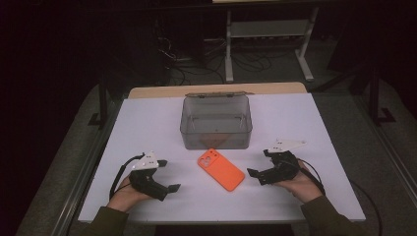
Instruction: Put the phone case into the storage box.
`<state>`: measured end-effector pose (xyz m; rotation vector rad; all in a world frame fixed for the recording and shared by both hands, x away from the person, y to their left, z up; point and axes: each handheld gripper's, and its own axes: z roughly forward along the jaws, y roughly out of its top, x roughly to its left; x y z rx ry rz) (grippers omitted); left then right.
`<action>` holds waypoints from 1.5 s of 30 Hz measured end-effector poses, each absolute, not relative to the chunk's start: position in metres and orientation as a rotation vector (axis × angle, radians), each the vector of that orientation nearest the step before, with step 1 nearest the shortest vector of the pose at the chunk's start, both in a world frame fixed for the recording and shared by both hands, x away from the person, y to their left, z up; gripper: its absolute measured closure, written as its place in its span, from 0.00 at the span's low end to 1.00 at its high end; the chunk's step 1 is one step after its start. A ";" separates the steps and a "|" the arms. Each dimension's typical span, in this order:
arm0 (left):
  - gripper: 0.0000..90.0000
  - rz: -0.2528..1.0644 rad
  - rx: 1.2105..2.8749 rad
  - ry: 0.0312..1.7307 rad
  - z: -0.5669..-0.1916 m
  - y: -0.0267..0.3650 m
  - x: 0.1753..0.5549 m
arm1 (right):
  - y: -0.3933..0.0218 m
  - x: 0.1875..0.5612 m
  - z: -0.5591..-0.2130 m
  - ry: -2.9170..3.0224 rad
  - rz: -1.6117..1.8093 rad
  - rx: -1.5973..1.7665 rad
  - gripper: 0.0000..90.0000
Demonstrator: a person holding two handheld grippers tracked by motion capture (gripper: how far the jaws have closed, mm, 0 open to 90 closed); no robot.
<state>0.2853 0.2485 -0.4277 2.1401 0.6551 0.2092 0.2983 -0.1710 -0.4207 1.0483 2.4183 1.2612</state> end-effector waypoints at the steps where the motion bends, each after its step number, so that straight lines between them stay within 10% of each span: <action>1: 0.00 0.210 2.139 0.656 -0.427 0.249 0.285 | -0.172 0.297 -0.423 2.409 1.264 1.052 0.00; 45: 0.00 0.203 2.109 0.639 -0.428 0.247 0.289 | -0.176 0.292 -0.427 2.445 1.172 1.044 0.00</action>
